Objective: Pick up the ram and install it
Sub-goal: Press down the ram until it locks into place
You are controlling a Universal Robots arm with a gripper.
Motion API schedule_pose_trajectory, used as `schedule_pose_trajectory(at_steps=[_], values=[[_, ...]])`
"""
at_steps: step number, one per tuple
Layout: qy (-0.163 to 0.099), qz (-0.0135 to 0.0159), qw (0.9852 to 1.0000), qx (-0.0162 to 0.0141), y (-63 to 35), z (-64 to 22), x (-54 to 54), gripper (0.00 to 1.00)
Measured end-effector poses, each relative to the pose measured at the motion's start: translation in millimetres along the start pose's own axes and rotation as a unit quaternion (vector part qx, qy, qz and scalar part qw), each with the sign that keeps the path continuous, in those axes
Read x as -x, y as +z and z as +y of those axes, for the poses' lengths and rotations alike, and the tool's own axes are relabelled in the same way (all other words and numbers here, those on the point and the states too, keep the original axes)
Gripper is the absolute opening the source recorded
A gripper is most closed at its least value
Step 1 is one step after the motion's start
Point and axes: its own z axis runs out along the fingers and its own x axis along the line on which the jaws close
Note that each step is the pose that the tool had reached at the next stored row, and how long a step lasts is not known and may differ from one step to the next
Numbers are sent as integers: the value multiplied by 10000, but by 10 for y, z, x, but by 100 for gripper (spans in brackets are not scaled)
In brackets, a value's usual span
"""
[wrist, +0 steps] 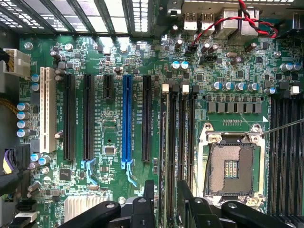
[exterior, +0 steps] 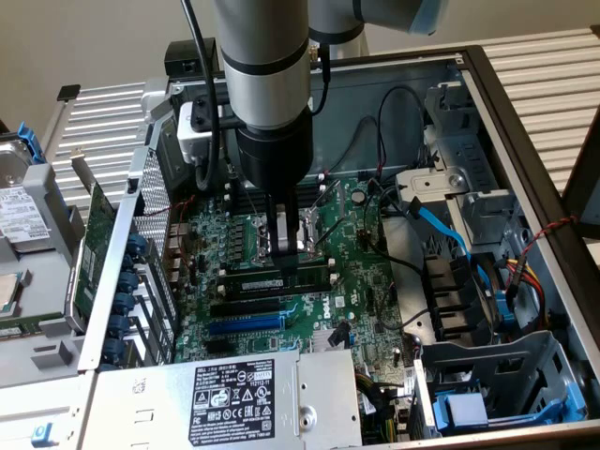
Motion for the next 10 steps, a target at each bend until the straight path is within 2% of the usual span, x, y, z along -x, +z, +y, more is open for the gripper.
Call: schedule_pose_trajectory(at_steps=[5, 7, 8, 10], values=[[6, 1, 9999, 103, -15, 18, 0, 33], [12, 5, 9999, 157, -17, 23, 0, 33], [14, 6, 9999, 170, -18, 26, -1, 33], [14, 4, 9999, 170, -17, 28, 0, 31]])
